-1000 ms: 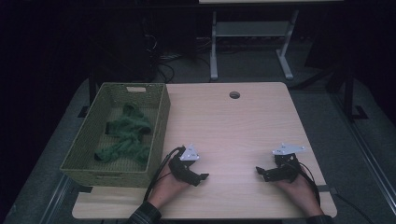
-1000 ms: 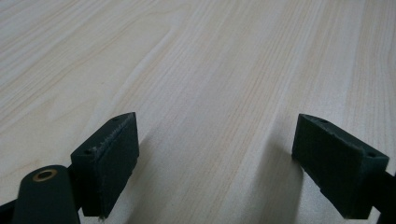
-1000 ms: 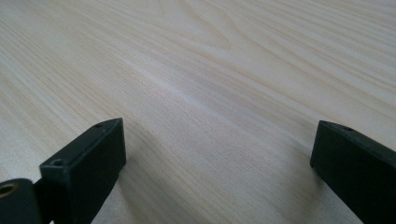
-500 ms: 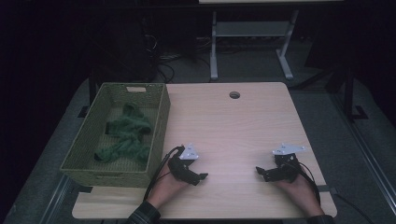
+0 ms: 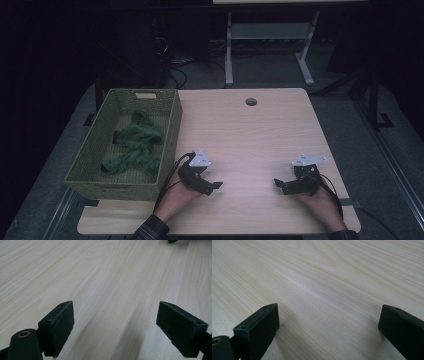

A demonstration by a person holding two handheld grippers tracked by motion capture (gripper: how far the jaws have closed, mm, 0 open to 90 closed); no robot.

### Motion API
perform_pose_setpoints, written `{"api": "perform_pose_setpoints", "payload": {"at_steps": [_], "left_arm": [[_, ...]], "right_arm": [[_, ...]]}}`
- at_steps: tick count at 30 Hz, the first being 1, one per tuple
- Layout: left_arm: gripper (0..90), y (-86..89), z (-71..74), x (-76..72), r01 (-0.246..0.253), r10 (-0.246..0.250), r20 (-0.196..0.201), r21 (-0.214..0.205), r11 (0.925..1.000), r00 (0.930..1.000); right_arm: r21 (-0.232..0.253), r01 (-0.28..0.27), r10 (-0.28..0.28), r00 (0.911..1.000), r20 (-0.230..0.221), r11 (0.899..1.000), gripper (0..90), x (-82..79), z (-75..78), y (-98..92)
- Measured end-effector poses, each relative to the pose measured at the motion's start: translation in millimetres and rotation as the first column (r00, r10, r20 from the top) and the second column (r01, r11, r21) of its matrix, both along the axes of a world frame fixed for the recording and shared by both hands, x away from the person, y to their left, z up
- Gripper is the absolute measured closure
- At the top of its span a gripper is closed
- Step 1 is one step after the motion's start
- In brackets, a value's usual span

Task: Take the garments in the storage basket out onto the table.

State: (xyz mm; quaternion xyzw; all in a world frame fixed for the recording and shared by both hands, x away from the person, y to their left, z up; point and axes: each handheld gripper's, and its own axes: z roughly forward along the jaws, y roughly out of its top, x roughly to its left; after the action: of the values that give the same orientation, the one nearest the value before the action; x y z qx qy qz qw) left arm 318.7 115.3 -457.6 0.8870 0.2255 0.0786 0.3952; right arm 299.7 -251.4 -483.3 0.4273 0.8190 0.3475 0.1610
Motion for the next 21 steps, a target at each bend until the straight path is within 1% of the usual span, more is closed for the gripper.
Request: {"api": "perform_pose_setpoints", "payload": {"at_steps": [3,4,5,6,9,11,13,14,16,17,19,21], "left_arm": [[14.1,-0.9,2.9,-0.6,-0.004,0.004,-0.008,-0.003,1.0,1.0],[14.1,-0.8,6.9,-0.8,0.0,0.0,-0.002,-0.006,1.0,1.0],[14.1,-0.8,6.9,-0.8,0.0,0.0,-0.002,-0.006,1.0,1.0],[14.1,-0.5,10.6,-0.8,-0.002,0.002,-0.005,-0.016,0.9999,1.0],[14.1,0.4,14.9,-0.4,-0.001,0.001,0.002,-0.012,0.9999,1.0],[14.2,1.0,20.7,0.8,-0.001,0.001,0.003,-0.022,0.9998,1.0],[14.2,0.5,22.5,0.8,0.0,0.0,0.007,-0.016,0.9999,1.0],[14.2,0.3,25.4,0.7,0.001,-0.001,0.008,-0.022,0.9998,1.0],[14.2,1.1,27.5,1.0,0.006,-0.006,0.009,-0.019,0.9998,0.9999],[14.2,0.8,28.5,0.7,0.003,-0.003,0.011,-0.027,0.9996,0.9999],[14.2,0.3,31.2,0.4,0.009,-0.009,0.013,-0.016,0.9998,0.9999],[14.2,-0.5,33.5,0.0,0.008,-0.008,0.013,-0.017,0.9998,0.9999]], "right_arm": [[0.0,0.0,0.0,1.0,0.0,1.0,3.0,0.0,0.0,0.0],[0.0,0.0,0.0,1.0,0.0,1.0,3.0,0.0,0.0,0.0],[0.0,0.0,0.0,1.0,0.0,1.0,3.0,0.0,0.0,0.0],[0.0,0.0,0.0,1.0,0.0,1.0,3.0,0.0,0.0,0.0],[0.0,0.0,0.0,1.0,0.0,1.0,3.0,0.0,0.0,0.0],[0.0,0.0,0.0,1.0,0.0,1.0,3.0,0.0,0.0,0.0],[0.0,0.0,0.0,1.0,0.0,1.0,3.0,0.0,0.0,0.0],[0.0,0.0,0.0,1.0,0.0,1.0,3.0,0.0,0.0,0.0],[0.0,0.0,0.0,1.0,0.0,1.0,3.0,0.0,0.0,0.0],[0.0,0.0,0.0,1.0,0.0,1.0,3.0,-0.1,0.0,0.0],[0.001,0.001,-0.001,1.0,-0.002,1.0,3.0,-0.1,0.1,0.1],[-0.001,0.0,0.0,1.0,-0.001,1.0,3.0,0.0,0.1,-0.1]]}}
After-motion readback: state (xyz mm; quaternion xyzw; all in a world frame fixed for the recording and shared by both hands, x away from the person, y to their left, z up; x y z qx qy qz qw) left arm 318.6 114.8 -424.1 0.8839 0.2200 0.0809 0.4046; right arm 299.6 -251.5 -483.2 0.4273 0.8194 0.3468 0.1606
